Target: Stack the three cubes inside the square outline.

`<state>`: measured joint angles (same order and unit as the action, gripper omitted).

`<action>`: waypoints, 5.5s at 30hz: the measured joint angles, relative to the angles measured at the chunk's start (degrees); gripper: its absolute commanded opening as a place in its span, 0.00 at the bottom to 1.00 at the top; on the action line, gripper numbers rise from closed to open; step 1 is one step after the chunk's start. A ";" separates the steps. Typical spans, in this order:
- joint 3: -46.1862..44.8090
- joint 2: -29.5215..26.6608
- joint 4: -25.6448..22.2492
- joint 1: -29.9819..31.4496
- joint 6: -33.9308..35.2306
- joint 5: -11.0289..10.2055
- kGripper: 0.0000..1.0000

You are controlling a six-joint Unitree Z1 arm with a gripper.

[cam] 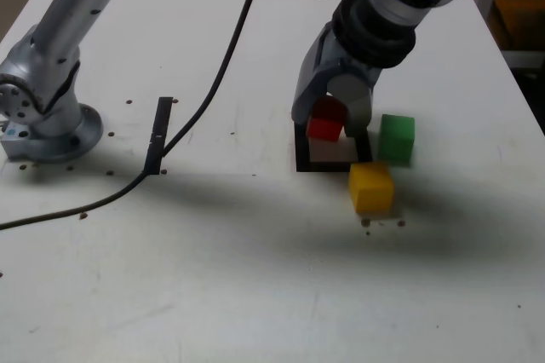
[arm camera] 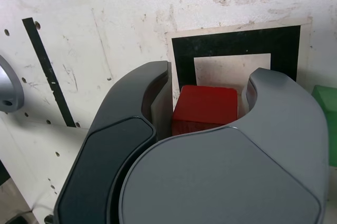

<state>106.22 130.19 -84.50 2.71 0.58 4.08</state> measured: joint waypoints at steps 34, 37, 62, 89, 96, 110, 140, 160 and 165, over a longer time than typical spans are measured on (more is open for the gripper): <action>-10.55 -4.65 11.92 -1.46 1.57 1.36 0.19; -10.87 -4.64 12.00 -1.46 1.65 1.75 0.25; -11.36 -10.45 7.91 -0.42 6.74 0.19 1.00; 4.70 -4.42 -3.99 15.69 11.41 2.77 1.00; 10.65 1.29 -4.75 15.53 12.54 1.33 0.99; 13.85 7.10 -5.04 14.55 13.27 0.96 0.86; 13.97 8.14 -4.21 14.53 14.32 1.04 0.19; 5.89 -8.47 -7.64 7.78 8.67 -1.99 0.19; 1.02 -9.90 -7.00 3.16 8.02 -1.53 0.19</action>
<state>107.24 120.29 -91.50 5.86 8.60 2.55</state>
